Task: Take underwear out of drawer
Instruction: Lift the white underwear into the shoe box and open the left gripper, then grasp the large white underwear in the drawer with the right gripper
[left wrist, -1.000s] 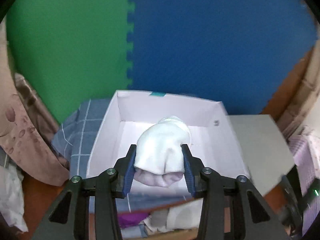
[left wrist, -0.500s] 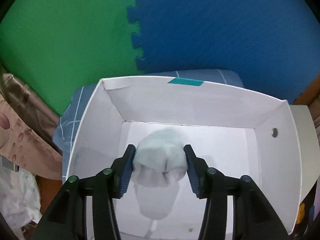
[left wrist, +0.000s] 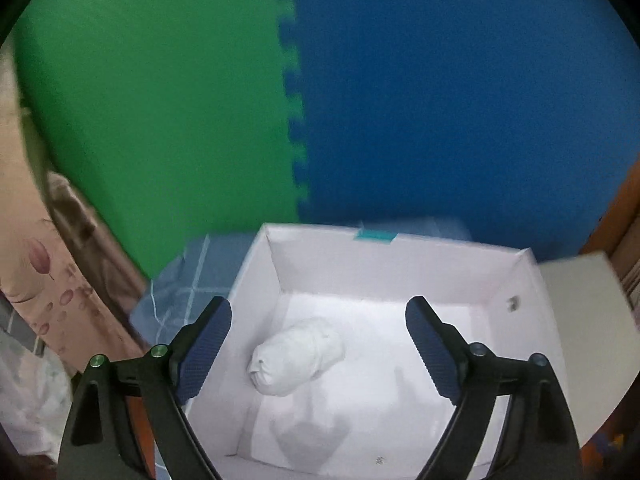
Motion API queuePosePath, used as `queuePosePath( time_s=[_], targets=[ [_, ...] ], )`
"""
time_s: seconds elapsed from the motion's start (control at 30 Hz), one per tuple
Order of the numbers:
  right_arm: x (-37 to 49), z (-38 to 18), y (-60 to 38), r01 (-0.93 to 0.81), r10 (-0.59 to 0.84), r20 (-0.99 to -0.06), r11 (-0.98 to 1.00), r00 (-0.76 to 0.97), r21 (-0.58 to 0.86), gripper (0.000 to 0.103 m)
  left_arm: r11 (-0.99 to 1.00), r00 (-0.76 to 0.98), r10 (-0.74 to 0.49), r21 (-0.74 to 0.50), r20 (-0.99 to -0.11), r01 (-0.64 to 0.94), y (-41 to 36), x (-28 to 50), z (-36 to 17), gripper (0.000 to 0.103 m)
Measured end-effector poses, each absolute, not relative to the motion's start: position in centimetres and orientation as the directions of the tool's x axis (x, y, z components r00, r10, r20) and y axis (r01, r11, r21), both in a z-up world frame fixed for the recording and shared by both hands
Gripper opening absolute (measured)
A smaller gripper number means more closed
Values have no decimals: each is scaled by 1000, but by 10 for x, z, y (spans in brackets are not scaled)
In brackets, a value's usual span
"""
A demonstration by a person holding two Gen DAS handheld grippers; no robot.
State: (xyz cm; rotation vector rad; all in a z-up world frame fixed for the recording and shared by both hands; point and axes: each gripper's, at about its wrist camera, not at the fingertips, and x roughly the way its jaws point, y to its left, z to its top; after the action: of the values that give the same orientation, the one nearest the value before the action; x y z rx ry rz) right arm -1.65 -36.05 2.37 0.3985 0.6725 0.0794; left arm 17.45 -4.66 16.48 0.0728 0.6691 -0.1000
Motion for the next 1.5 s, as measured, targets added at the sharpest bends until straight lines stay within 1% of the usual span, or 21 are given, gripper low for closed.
queuePosePath(
  time_s=[0.07, 0.13, 0.23, 0.33, 0.43, 0.57, 0.6, 0.73, 0.83, 0.97, 1.03, 1.23, 1.3, 1.33, 1.37, 1.43, 1.47, 1.5],
  targets=[
    [-10, 14, -347, 5, 249, -638, 930, 729, 368, 103, 992, 825, -104, 3, -555, 127, -35, 144, 176, 103],
    [-4, 2, -320, -77, 290, -697, 944, 656, 320, 103, 990, 860, -134, -41, -492, 131, -15, 108, 180, 103],
    [-4, -11, -282, -198, 300, -744, 954, 598, 225, 103, 982, 870, -189, -81, -455, 171, 15, 64, 168, 103],
    [2, -31, -260, -258, 273, -805, 954, 527, 154, 103, 977, 849, -212, -108, -485, 182, 42, 34, 146, 103],
    [5, -43, -260, -255, 253, -826, 957, 503, 138, 103, 970, 821, -243, -150, -517, 192, 74, 10, 111, 102],
    [19, -70, -267, -250, 245, -873, 957, 422, 147, 103, 957, 821, -269, -234, -504, 171, 101, -4, 82, 102],
    [22, -75, -269, -245, 239, -880, 958, 411, 146, 103, 958, 823, -264, -239, -503, 161, 105, -6, 77, 102],
    [32, -95, -281, -220, 271, -896, 954, 353, 202, 103, 961, 809, -259, -227, -527, 160, 104, 0, 60, 102],
    [41, -107, -286, -188, 248, -912, 963, 328, 194, 103, 967, 802, -250, -186, -543, 176, 98, 0, 55, 102],
    [57, -123, -293, -156, 298, -915, 952, 272, 264, 103, 961, 755, -278, -169, -595, 220, 85, 6, 45, 102],
    [64, -134, -293, -150, 351, -910, 934, 221, 324, 103, 959, 735, -281, -160, -617, 232, 80, 8, 41, 102],
    [65, -150, -281, -193, 436, -891, 892, 123, 410, 102, 963, 733, -267, -136, -626, 234, 73, 8, 36, 102],
    [60, -148, -273, -229, 464, -881, 871, 94, 435, 80, 964, 725, -263, -136, -636, 230, 72, 11, 34, 102],
    [57, -149, -269, -240, 465, -882, 867, 76, 436, 76, 965, 720, -258, -134, -644, 225, 71, 13, 32, 102],
    [55, -151, -267, -243, 464, -884, 865, 57, 438, 69, 966, 717, -255, -135, -649, 222, 71, 13, 31, 102],
    [54, -157, -266, -222, 494, -869, 851, 27, 477, 61, 967, 711, -252, -138, -656, 215, 70, 15, 29, 102],
    [53, -156, -265, -221, 513, -858, 840, 24, 496, 50, 967, 709, -250, -139, -659, 212, 70, 16, 29, 102],
    [53, -155, -265, -226, 527, -849, 831, 27, 509, 41, 968, 708, -247, -138, -661, 209, 70, 17, 28, 102]
  ],
)
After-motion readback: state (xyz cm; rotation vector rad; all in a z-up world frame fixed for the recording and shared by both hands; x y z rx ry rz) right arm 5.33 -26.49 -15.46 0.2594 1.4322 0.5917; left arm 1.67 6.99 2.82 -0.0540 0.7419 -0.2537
